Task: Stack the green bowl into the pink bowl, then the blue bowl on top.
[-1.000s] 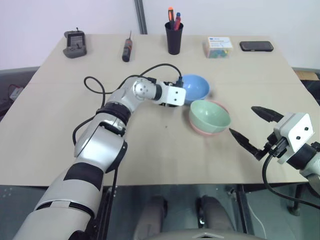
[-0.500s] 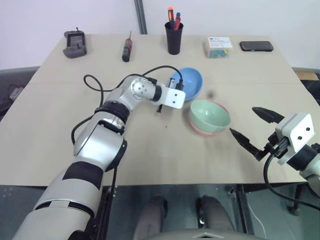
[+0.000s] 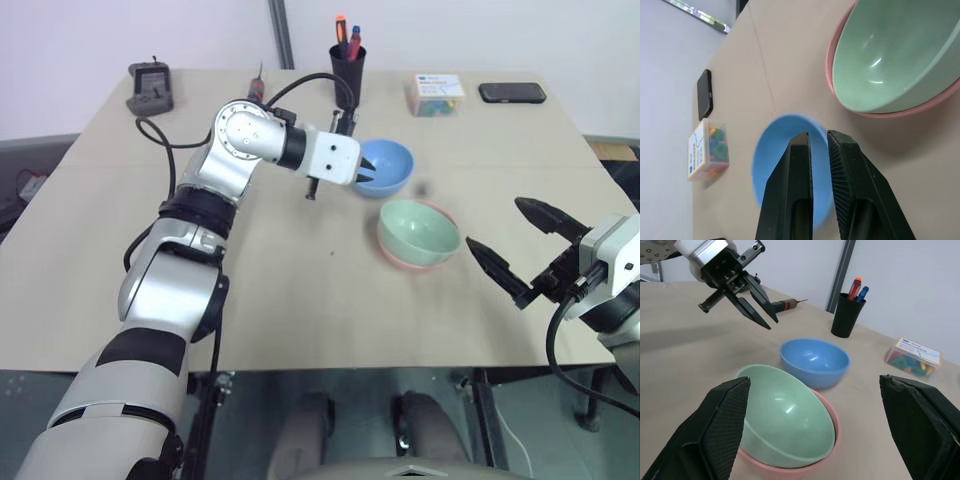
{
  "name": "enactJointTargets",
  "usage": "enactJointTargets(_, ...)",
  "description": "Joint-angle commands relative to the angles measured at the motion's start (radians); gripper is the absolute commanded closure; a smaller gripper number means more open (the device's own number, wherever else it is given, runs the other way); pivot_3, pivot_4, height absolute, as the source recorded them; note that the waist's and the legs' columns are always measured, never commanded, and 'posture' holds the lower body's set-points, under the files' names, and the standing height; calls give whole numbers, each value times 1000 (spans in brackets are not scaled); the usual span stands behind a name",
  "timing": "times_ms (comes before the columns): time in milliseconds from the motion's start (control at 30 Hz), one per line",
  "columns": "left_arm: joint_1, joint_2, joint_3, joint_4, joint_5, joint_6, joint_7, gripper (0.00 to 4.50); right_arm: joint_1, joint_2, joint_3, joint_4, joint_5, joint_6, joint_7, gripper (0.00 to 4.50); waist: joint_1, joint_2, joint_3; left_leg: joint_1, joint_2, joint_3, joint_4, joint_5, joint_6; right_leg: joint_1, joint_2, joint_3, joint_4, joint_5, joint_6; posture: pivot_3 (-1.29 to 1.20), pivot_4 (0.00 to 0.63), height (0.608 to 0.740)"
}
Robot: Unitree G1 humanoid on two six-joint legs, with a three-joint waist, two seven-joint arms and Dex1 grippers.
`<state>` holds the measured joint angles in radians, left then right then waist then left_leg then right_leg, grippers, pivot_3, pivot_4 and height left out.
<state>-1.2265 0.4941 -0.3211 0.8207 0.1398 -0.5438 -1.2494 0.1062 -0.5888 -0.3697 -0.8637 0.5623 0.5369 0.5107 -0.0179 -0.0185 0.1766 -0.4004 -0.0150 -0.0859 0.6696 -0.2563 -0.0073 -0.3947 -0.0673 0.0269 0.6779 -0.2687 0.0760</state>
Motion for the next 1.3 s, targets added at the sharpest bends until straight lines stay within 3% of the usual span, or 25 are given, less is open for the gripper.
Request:
enactJointTargets(33,-4,5,8,-2,31,49,54,3042,-5,-11,-15,-17,-2,-26,-10,131,1,0,0,0,0,0,0,0,0,0,0,0,0,0,0,0,150,740)
enactJointTargets(67,-9,-2,6,13,47,52,85,2421,-6,-10,-12,-18,-3,-25,-12,131,1,0,0,0,0,0,0,0,0,0,0,0,0,0,0,0,150,740)
enactJointTargets(133,-22,-16,1,45,70,60,122,1988,-10,-10,-5,-19,-6,-23,-17,131,1,0,0,0,0,0,0,0,0,0,0,0,0,0,0,0,150,740)
enactJointTargets(200,-37,-35,-12,89,92,51,140,1195,-12,-8,2,-21,-9,-22,-23,131,2,0,0,0,0,0,0,0,0,0,0,0,0,0,0,0,150,740)
enactJointTargets(467,-117,-114,-133,333,294,8,330,1195,-21,-1,50,-12,-46,-36,-40,131,2,0,0,0,0,0,0,0,0,0,0,0,0,0,0,0,150,740)
enactJointTargets(700,-160,-173,-230,439,443,18,536,1195,-15,8,72,-10,-71,-50,-56,131,3,0,0,0,0,0,0,0,0,0,0,0,0,0,0,0,150,740)
enactJointTargets(800,-174,-186,-245,460,474,14,586,1918,-7,11,75,-15,-79,-52,-60,131,4,0,0,-1,-1,0,0,0,0,0,0,0,0,0,0,0,150,740)
enactJointTargets(1000,-183,-197,-243,477,498,13,622,4265,-1,13,77,-8,-90,-62,-61,131,3,-1,0,-1,-1,0,0,0,0,0,0,0,0,0,0,0,150,740)
enactJointTargets(1300,-173,-182,-177,460,432,-53,567,4399,-9,11,82,19,-99,-77,-50,131,3,-1,0,-1,-1,0,0,0,0,0,0,0,0,0,0,0,150,740)
